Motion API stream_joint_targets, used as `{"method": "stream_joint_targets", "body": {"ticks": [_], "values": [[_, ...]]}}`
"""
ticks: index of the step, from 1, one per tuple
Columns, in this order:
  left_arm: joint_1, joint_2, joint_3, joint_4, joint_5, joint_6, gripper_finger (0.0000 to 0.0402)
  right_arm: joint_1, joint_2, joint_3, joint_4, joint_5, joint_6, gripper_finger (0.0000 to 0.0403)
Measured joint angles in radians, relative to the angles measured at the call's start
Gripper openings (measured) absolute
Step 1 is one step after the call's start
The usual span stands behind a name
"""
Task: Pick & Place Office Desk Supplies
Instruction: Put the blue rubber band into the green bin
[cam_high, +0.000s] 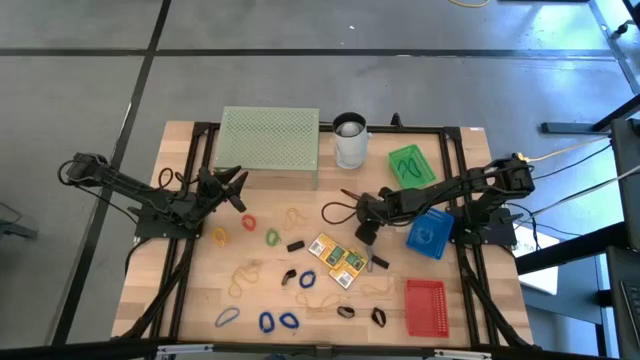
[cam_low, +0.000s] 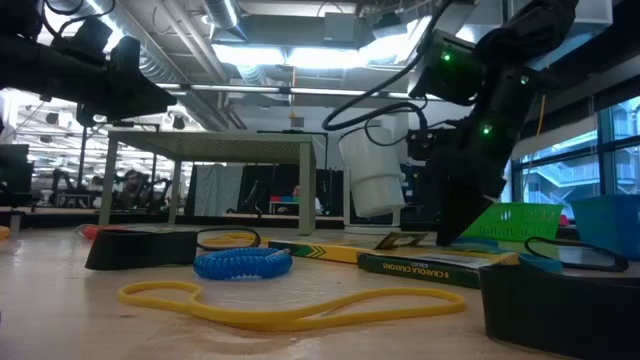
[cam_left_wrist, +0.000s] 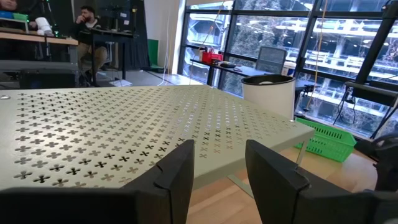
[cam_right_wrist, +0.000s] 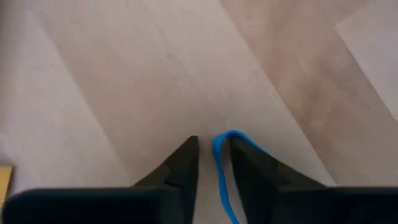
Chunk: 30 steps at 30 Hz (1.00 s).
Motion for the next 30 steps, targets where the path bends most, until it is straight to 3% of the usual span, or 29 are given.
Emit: {"method": "stream_joint_targets", "body": {"ticks": [5, 13, 21, 26, 30], "values": [[0.0, 0.0, 0.0, 0.0, 0.0, 0.0, 0.0139, 0.0, 0.001, -0.001, -0.005, 0.024, 0.045, 0.001], [0.0, 0.0, 0.0, 0.0, 0.0, 0.0, 0.0139, -0.001, -0.012, -0.007, 0.02, 0.023, 0.092, 0.0005], [0.0, 0.0, 0.0, 0.0, 0.0, 0.0, 0.0139, -0.002, -0.178, -0.011, 0.146, 0.093, 0.035, 0.0004], [0.0, 0.0, 0.0, 0.0, 0.0, 0.0, 0.0139, -0.002, -0.29, -0.01, 0.446, 0.121, -0.139, 0.0003], [0.0, 0.0, 0.0, 0.001, 0.0, 0.0, 0.0139, 0.019, -0.319, -0.008, 0.788, 0.076, -0.356, 0.0003]]}}
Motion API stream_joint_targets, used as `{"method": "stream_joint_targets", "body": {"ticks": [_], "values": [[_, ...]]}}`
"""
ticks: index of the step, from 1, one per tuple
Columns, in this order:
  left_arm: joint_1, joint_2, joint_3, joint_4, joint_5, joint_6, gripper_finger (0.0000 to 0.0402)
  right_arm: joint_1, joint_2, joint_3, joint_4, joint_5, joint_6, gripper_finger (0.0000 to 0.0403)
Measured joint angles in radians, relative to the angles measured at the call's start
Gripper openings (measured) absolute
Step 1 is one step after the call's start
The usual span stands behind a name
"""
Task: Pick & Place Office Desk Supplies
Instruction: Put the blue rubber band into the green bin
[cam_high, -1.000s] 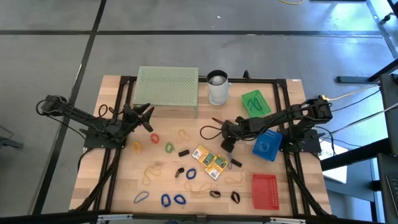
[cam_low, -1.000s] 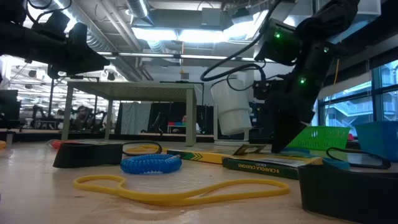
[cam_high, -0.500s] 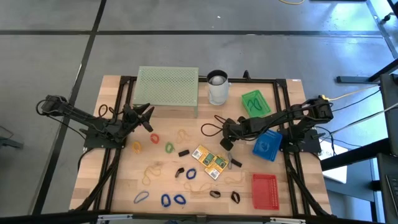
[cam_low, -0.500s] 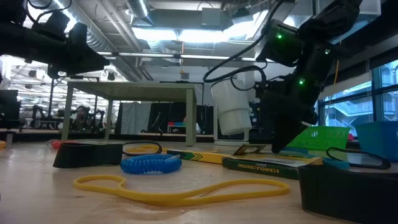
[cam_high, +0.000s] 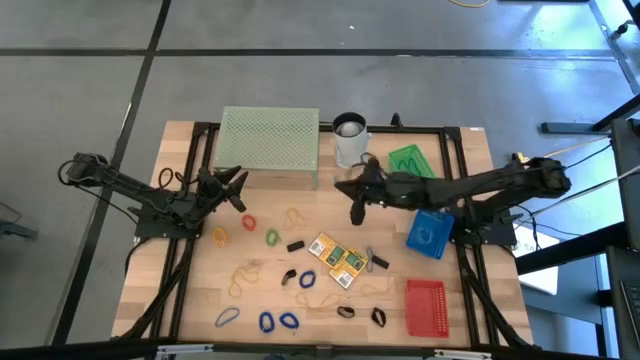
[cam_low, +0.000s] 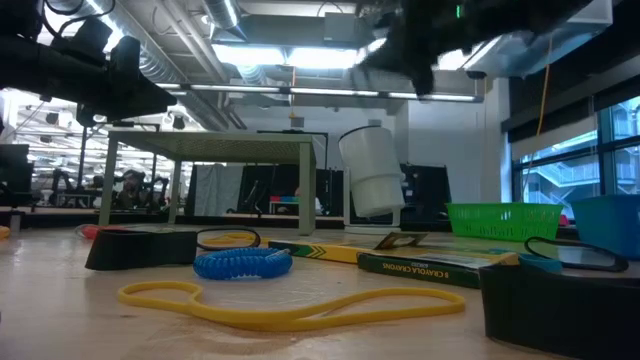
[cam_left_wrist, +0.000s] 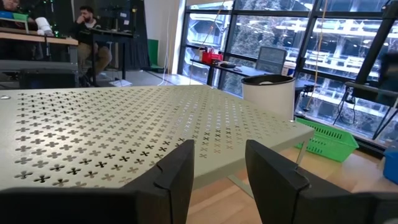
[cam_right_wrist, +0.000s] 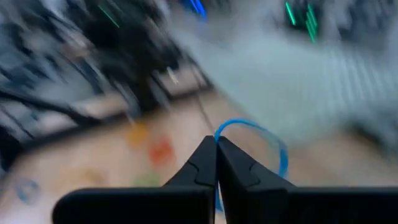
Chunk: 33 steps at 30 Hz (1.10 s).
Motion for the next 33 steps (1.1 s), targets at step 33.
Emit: {"method": "stream_joint_targets", "body": {"ticks": [33], "values": [[0.0, 0.0, 0.0, -0.001, 0.0, 0.0, 0.0139, 0.115, -0.242, 0.004, -0.762, 0.456, 0.339, 0.0007]]}}
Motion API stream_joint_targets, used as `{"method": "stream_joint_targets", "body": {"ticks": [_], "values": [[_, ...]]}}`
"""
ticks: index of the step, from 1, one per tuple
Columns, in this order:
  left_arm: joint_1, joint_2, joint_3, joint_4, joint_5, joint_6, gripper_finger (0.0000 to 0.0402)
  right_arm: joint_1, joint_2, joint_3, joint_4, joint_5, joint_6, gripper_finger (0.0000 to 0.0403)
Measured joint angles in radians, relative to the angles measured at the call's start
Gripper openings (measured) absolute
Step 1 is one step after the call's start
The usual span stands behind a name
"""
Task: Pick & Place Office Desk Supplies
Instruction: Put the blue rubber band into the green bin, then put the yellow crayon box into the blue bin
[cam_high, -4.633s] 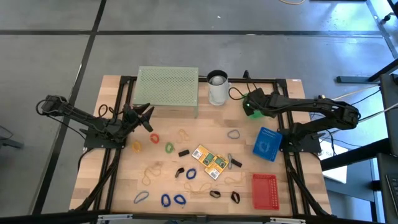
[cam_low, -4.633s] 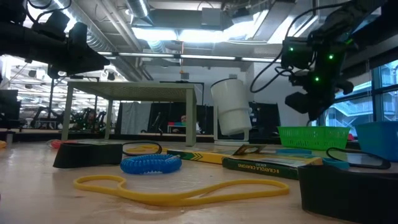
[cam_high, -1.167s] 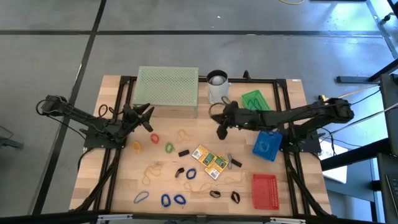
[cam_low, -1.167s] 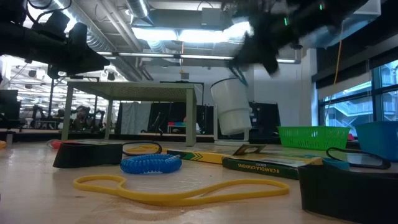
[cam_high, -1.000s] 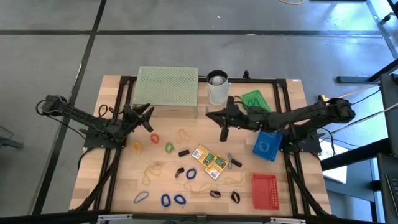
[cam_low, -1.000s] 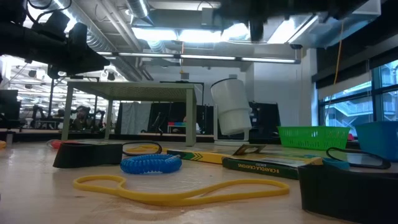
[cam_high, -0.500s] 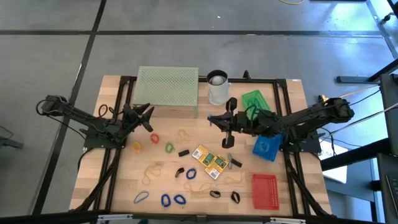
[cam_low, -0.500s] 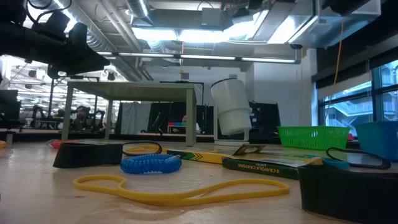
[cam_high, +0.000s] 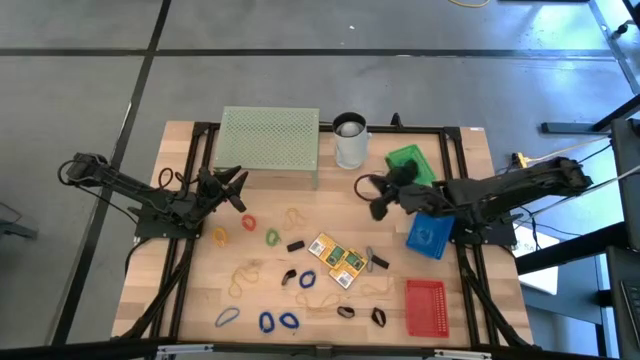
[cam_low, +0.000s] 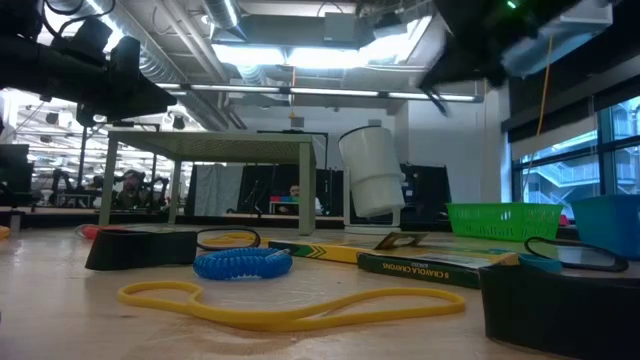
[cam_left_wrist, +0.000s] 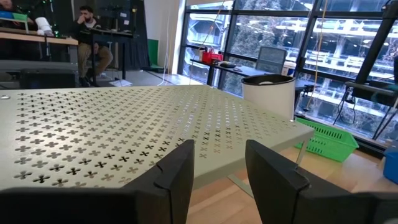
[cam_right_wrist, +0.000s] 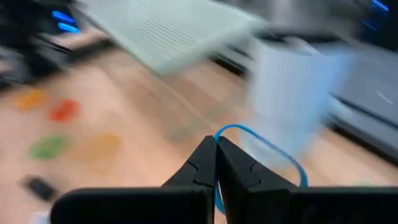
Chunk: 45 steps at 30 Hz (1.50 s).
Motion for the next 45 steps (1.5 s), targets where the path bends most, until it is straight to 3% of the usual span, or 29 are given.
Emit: {"method": "stream_joint_targets", "body": {"ticks": [6, 11, 23, 39, 45], "values": [[0.0, 0.0, 0.0, 0.0, 0.0, 0.0, 0.0139, -0.024, -0.012, 0.0, -0.503, 0.14, 0.479, 0.0007], [0.0, 0.0, 0.0, 0.0, 0.0, 0.0, 0.0139, -0.086, -0.002, 0.0, -0.65, 0.211, 0.693, 0.0008], [0.0, 0.0, 0.0, 0.0, 0.0, 0.0, 0.0139, -0.264, 0.098, 0.0, -0.648, 0.261, 0.683, 0.0025], [0.0, 0.0, 0.0, 0.0, 0.0, 0.0, 0.0139, -0.382, 0.257, -0.001, -0.646, 0.319, 0.645, 0.0201], [0.0, 0.0, 0.0, 0.0, 0.0, 0.0, 0.0139, -0.367, 0.258, -0.001, -0.628, 0.299, 0.477, 0.0222]]}}
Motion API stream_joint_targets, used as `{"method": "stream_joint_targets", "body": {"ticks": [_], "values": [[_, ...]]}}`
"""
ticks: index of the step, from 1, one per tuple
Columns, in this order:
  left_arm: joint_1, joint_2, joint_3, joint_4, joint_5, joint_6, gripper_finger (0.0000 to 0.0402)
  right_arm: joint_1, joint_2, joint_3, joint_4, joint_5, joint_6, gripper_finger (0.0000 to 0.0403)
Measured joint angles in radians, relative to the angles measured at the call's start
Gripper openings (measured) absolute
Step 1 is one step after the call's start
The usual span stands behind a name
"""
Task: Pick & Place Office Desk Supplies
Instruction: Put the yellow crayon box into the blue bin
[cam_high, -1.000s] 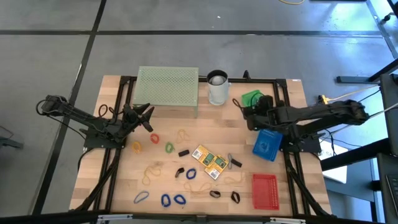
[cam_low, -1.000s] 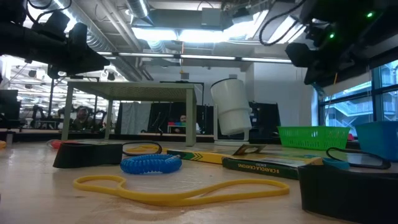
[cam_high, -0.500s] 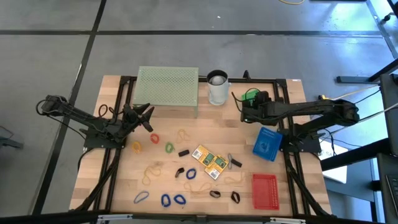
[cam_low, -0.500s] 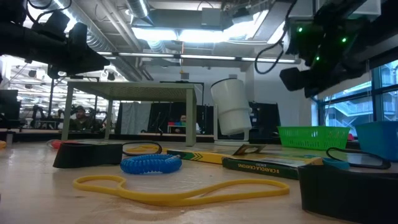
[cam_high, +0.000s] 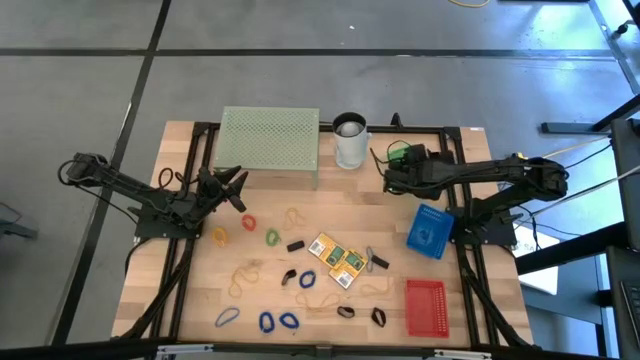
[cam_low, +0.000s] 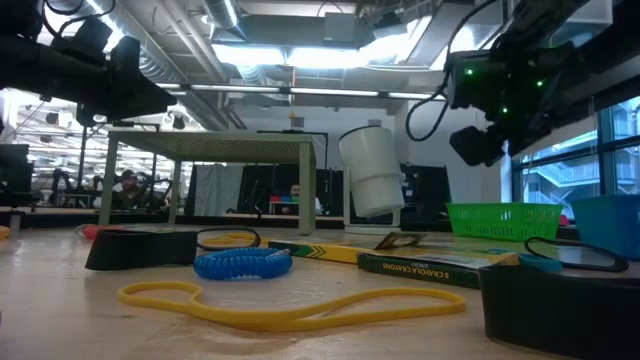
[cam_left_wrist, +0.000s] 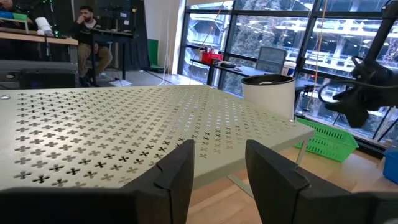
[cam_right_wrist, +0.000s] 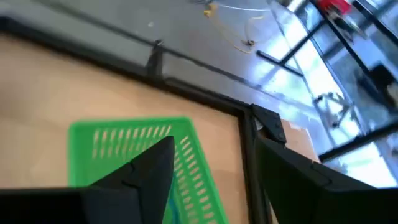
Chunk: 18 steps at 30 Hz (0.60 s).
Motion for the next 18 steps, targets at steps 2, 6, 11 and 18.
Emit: {"method": "stream_joint_targets", "body": {"ticks": [2, 6, 11, 18], "values": [[0.0, 0.0, 0.0, 0.0, 0.0, 0.0, 0.0139, 0.024, -0.002, 0.0, 0.024, -0.056, -0.091, 0.0217], [0.0, 0.0, 0.0, 0.0, 0.0, 0.0, 0.0139, 0.093, -0.002, 0.0, 0.125, -0.223, -0.313, 0.0196], [0.0, 0.0, 0.0, 0.0, 0.0, 0.0, 0.0139, 0.184, -0.002, 0.0, 0.319, -0.532, -0.615, 0.0166], [0.0, 0.0, 0.0, 0.0, 0.0, 0.0, 0.0139, 0.321, -0.002, 0.0, 0.523, -0.795, -1.03, 0.0135]]}}
